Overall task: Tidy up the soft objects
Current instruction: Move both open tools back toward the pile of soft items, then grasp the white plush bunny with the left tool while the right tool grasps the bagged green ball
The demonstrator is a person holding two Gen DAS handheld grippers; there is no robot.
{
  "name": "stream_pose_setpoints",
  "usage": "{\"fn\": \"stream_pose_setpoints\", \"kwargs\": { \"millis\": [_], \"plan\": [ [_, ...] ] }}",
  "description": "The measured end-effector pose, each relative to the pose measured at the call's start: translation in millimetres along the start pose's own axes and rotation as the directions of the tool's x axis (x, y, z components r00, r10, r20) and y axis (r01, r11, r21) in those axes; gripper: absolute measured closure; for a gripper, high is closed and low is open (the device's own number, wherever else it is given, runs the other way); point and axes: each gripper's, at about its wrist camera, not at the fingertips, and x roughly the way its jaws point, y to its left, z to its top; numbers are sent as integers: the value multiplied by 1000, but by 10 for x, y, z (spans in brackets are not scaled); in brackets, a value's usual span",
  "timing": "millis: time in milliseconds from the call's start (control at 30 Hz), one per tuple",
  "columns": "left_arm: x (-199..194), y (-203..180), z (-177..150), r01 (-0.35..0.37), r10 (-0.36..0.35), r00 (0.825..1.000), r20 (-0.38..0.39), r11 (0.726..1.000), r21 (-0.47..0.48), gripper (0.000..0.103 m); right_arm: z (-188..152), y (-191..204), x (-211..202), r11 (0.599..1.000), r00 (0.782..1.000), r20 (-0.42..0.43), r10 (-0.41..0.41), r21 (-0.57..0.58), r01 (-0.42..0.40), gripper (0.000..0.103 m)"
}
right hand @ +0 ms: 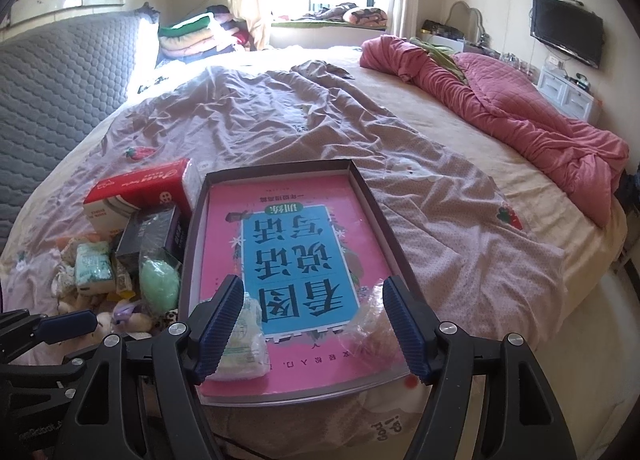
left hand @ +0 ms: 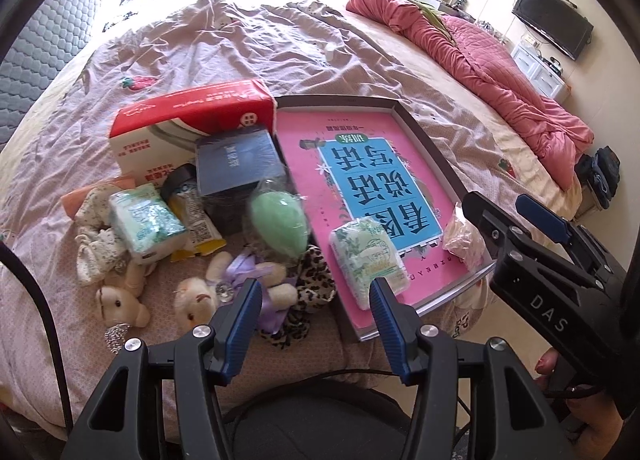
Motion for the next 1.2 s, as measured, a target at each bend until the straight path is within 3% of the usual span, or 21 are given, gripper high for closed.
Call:
{"fn": "stream_pose_setpoints", "kwargs": {
  "millis": [267,633,933,1200],
  "plan": [
    [-163,289,-49,-26,28,999,31,998,-55,48,32,379,-160,995,998,25,50,-83,-47,29],
    [-402,1017,-199,-88,100,993,55,979,-183,48,7,797,-306,979,993,39,109,-177,-101,29],
    [-421,1456,-381,-129,143,989,35,958,-256,47,-55,1036,-291,963,991,23,132,-241,-123,29],
    [-261,1647,-512,-129,133,991,-6,950,-283,47,-104,1174,-16,954,991,-36,127,-268,-132,29]
  ]
}}
